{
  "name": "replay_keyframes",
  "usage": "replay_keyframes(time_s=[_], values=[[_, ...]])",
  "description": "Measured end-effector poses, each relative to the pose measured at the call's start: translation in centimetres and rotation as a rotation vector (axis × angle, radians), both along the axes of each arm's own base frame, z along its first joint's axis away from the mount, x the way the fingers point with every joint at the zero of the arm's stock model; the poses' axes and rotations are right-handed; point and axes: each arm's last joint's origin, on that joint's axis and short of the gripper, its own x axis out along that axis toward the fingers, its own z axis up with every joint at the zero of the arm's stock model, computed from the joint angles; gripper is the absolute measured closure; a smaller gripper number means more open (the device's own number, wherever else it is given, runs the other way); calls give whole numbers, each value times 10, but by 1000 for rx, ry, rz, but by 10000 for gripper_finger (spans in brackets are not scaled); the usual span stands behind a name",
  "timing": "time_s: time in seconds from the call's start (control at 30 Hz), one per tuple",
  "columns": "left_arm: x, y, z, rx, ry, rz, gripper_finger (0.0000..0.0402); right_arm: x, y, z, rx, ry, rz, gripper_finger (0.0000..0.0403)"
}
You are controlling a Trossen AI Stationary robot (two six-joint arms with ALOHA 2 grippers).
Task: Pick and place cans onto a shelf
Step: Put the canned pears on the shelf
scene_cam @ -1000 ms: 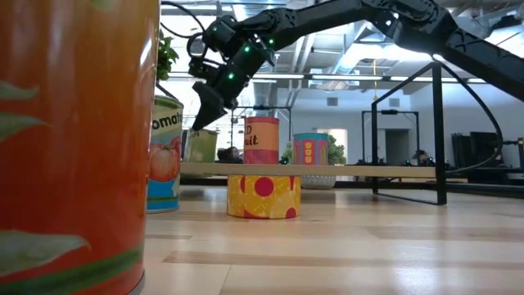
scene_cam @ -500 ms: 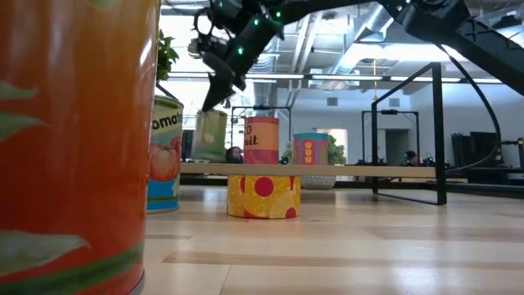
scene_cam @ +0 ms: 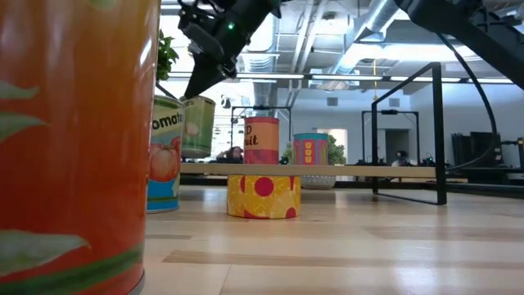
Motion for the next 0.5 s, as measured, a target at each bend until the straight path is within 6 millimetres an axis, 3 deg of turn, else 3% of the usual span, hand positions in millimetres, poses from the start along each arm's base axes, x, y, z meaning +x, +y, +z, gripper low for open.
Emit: replay_keyframes(time_s=[0.17,0.5], values=[[0,0,0,8,5,-11,401,1,11,-4,14,6,-19,401],[0,0,0,15,10,-21,402,1,11,-7,56,7,-45,400]])
